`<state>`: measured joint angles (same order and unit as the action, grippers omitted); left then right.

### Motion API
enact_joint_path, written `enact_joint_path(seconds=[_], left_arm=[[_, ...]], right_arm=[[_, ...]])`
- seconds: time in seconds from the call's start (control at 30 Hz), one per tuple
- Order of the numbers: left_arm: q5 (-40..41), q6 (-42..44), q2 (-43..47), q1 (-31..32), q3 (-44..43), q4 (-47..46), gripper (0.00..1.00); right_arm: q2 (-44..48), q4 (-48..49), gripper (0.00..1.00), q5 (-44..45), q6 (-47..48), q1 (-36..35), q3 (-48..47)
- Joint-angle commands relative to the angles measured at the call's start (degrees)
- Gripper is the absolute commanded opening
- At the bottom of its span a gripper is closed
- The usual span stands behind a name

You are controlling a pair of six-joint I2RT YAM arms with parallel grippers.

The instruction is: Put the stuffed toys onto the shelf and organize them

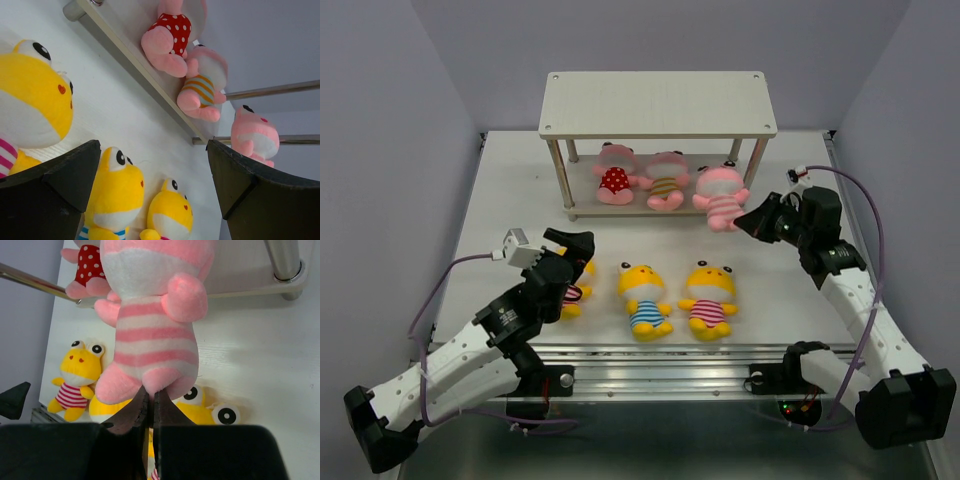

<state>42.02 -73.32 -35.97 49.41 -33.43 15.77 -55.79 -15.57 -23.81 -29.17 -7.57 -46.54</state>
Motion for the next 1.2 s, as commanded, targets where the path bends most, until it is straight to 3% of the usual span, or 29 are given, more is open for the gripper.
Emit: enact_joint_path(seconds=[0.0,0.47,1.17], left_arm=[[3.2,0.7,1.0,0.1,0.6,0.6,0.99],[2.9,1.6,-0.7,0.2,0.6,0.0,0.99],[4.4,0.6,-2.1,0.1,-0.5,2.1,0.99]], right_arm=[[-1.8,10.9,0.01,0.2,0.0,0.0,-3.3],[-13.5,23.7,0.01,3.4,-0.5,0.0,-6.2],[-24.0,25.2,0.01,5.9,3.3,0.0,-9.6]])
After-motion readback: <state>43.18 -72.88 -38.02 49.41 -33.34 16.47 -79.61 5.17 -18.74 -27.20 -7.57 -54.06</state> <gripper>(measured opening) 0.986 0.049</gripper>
